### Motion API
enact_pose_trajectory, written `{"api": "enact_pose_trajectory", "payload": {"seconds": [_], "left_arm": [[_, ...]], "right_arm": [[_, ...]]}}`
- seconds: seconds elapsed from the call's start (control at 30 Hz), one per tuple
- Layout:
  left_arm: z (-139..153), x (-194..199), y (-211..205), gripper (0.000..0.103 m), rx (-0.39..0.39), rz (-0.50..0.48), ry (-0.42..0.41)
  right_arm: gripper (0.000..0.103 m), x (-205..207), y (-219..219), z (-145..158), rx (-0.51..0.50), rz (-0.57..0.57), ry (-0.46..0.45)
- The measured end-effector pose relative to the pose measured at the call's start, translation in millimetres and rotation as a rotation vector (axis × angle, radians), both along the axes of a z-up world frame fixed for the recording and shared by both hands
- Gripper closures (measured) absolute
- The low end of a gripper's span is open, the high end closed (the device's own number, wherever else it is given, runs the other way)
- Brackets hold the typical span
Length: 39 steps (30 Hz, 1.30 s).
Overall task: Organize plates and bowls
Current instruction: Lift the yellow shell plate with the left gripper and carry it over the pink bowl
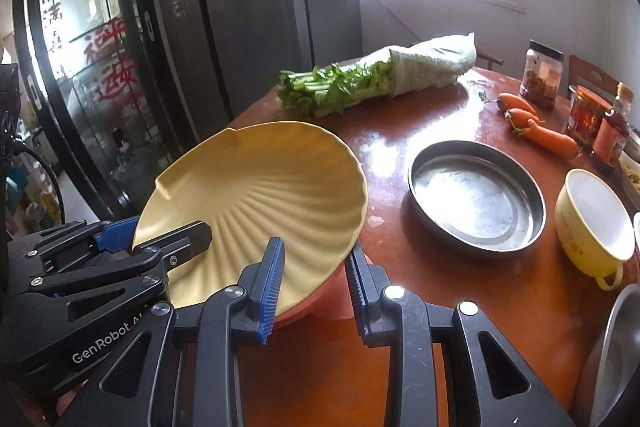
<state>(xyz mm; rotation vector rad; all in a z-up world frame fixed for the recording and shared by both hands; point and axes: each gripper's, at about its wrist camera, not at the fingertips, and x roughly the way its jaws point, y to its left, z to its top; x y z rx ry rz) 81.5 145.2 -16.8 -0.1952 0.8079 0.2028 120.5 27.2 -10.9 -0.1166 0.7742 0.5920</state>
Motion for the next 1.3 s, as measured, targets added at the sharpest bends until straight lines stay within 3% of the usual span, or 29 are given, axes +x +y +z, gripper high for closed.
{"api": "enact_pose_trajectory", "payload": {"seconds": [0.43,0.8,1.3], "left_arm": [[-3,1,-7,0.063,0.074,-0.011,0.022],[-9,-4,-2,0.063,0.064,-0.013,0.051],[-1,-13,-11,0.063,0.057,-0.072,0.03]], "right_arm": [[0.07,15,12,-7,-0.052,-0.002,-0.02],[0.067,19,25,-13,-0.105,-0.007,-0.039],[0.063,23,16,-8,-0.069,-0.036,-0.014]]}}
